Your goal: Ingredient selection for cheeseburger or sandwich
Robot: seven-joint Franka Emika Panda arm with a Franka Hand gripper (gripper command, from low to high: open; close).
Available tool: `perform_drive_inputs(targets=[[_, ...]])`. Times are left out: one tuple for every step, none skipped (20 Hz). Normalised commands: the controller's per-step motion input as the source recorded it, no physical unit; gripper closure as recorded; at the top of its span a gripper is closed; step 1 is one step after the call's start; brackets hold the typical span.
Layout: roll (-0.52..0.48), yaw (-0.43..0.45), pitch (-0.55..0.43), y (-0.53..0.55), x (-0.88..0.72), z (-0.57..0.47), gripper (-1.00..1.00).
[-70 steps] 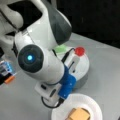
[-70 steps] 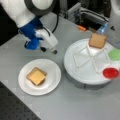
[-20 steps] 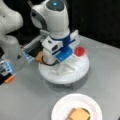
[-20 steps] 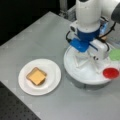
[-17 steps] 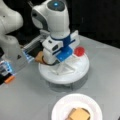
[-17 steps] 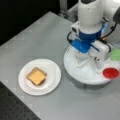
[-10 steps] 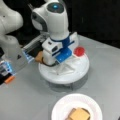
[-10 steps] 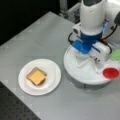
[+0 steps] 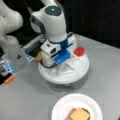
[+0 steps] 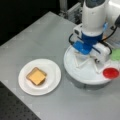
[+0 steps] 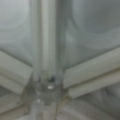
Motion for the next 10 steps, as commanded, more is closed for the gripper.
perform_drive_inputs(targets=[[-0.055, 0.107, -0.148, 0.15, -0.16, -0.13, -1.0], [-0.052, 0.098, -0.148, 0.15, -0.16, -0.13, -1.0], [-0.044, 0.099, -0.153, 0.15, -0.15, -0.13, -1.0], [-0.038, 0.099, -0.158, 0.14, -0.15, -0.14, -1.0], [-0.035, 0.093, -0.159, 0.12, -0.15, -0.15, -1.0], [-0.03, 0.095, -0.164, 0.11, -0.15, -0.16, -1.0], [-0.026, 0.105, -0.169, 0.08, -0.15, -0.17, -1.0], [-0.025, 0.127, -0.171, 0.05, -0.15, -0.18, -1.0], [-0.028, 0.161, -0.174, 0.02, -0.15, -0.18, -1.0], [-0.03, 0.203, -0.173, -0.02, -0.15, -0.18, -1.0]])
